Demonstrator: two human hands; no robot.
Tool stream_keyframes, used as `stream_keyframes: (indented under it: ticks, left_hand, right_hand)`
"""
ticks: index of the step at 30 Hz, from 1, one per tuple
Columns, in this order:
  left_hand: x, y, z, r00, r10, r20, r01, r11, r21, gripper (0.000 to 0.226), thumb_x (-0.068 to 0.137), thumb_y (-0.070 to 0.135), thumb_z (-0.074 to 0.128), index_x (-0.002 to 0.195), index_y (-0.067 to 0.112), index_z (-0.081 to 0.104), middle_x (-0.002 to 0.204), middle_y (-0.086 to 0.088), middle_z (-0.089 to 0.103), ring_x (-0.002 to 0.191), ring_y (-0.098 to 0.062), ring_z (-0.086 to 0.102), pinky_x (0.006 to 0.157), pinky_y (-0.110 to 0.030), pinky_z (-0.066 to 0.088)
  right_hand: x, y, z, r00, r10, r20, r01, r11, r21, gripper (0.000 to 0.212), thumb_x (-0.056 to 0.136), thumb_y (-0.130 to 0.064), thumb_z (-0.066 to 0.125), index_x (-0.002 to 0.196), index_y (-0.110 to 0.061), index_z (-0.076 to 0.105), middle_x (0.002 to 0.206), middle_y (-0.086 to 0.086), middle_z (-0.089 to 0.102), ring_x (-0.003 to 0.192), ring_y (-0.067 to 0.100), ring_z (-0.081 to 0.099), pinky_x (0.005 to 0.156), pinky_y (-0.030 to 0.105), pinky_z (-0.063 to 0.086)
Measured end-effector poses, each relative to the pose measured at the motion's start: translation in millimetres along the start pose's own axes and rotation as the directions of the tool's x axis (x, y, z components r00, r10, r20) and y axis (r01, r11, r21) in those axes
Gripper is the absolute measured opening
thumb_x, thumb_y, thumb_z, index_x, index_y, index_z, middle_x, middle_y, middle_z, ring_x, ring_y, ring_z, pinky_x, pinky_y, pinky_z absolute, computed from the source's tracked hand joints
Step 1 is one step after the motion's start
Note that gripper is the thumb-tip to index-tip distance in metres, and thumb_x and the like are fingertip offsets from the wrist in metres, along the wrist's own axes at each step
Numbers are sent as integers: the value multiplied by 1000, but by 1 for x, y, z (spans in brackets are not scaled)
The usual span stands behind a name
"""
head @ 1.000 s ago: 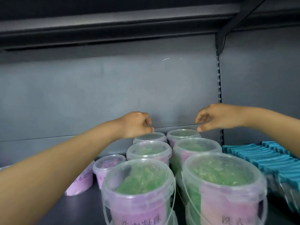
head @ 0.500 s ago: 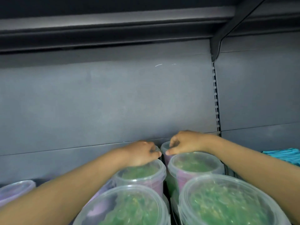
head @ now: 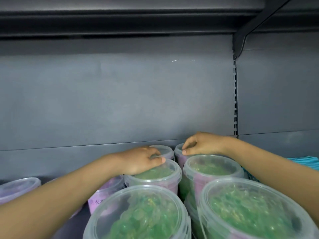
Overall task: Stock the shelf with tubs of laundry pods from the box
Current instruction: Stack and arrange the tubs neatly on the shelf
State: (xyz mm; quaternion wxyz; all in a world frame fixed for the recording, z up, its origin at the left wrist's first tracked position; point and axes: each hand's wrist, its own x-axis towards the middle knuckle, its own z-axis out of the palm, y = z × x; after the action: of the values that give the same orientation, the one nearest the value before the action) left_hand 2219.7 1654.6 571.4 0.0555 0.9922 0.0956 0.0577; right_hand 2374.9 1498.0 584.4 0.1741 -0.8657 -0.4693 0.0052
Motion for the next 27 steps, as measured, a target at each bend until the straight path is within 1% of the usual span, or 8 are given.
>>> stream_keyframes:
  ticks: [2,6,10,13,18,22,25,27]
  left_hand:
    - [-1,1,1,1000,-8,-3,8,1000,-29,50,96,50,33,139,25,38,148,6,35,134,-11,35,106,-21,25]
    - [-2,2,1,1000,-23,-5,22,999,-50,49,96,49,34,139,26,38,147,6,37,133,-11,37,104,-20,26]
    - [-9,3,-3,999,-36,7,36,998,-45,51,94,50,37,139,27,38,147,7,37,134,-11,36,106,-21,26]
    - [-18,2,-9,999,-41,3,42,996,-84,55,91,55,40,140,30,37,148,10,35,135,-9,34,108,-22,25]
    - [-29,3,-6,998,-62,21,63,993,-102,56,89,57,43,138,31,39,147,11,36,135,-8,34,108,-22,25]
    - [-34,9,-7,994,-70,-79,64,995,-80,47,92,46,48,133,23,48,141,4,44,130,-13,41,100,-19,29]
    - [-49,10,-19,979,-66,-192,75,996,39,39,93,36,51,125,14,55,132,-6,52,122,-19,47,96,-20,34]
    - [-65,8,-30,958,-69,-277,109,985,133,33,93,31,51,118,11,58,126,-11,54,117,-24,50,95,-25,37]
  right_hand:
    - [1,3,2,1000,-5,-12,6,999,51,27,85,-35,65,110,-23,67,102,-13,65,103,8,60,97,23,43]
    - [0,6,-6,996,27,84,-38,989,141,28,87,-21,66,115,-17,65,117,-1,64,105,10,56,94,19,39]
    - [-6,6,-13,989,11,145,-31,990,140,29,90,-10,60,119,-12,63,122,2,62,111,12,56,82,5,42]
    - [-21,10,-13,994,-8,105,-10,986,168,26,89,-27,62,115,-24,63,122,-8,61,119,8,53,103,20,38]
    - [-43,7,-1,994,-61,91,64,997,-32,48,90,-52,49,134,-32,47,133,-15,45,126,6,42,101,21,30]
    - [-47,-5,-8,997,-50,63,60,984,-168,47,90,-49,52,128,-22,53,128,-4,51,125,14,46,101,24,34]
    - [-57,-26,-21,997,-61,53,76,929,-361,46,90,-42,55,129,-17,53,133,1,53,122,18,49,99,25,37]
    - [-71,-44,-32,997,-81,15,80,912,-403,46,89,-40,58,128,-15,54,131,2,56,120,20,51,100,27,39]
